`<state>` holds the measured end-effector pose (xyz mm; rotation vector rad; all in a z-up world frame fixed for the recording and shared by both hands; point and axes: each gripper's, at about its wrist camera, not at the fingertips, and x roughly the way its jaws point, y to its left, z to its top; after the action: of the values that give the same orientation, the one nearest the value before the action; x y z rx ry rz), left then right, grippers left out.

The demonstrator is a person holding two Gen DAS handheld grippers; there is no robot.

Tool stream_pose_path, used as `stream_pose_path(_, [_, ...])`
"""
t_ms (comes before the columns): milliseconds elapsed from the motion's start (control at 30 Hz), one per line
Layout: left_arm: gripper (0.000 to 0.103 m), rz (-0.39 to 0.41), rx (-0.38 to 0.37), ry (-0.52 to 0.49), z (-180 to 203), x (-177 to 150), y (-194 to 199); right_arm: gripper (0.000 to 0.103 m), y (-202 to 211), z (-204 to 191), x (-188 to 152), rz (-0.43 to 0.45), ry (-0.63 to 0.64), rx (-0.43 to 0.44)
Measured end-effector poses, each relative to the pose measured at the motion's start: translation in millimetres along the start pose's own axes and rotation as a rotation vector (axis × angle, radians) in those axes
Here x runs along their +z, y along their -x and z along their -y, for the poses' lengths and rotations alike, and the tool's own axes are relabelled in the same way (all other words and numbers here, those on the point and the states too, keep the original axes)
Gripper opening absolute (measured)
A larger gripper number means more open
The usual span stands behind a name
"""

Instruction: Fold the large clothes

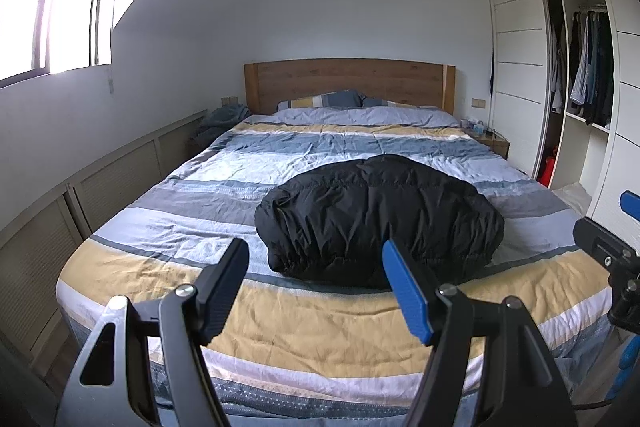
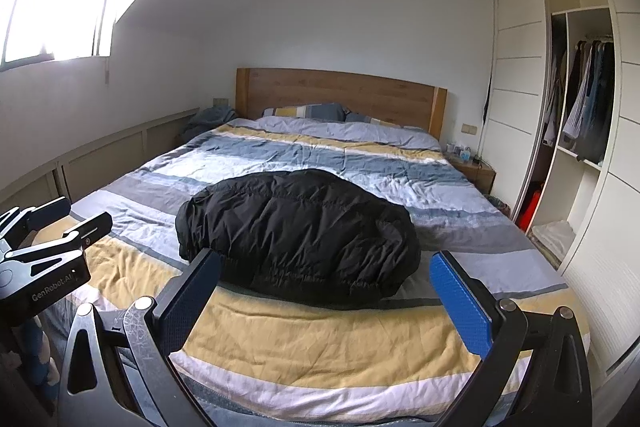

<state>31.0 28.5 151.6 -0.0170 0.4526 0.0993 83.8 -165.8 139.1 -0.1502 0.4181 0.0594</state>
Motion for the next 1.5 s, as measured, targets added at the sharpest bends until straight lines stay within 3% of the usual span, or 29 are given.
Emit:
stream_pose_path(833, [0.068, -0.038, 0.002, -0.009, 2, -13, -28, 0.103, -37, 15, -18, -0.106, -0.064, -0.006])
stream_pose_path(1500, [0.068, -0.125, 0.000, -0.006, -3, -27, -74, 0.103, -70, 34, -34, -0.168, -0.105, -0.021])
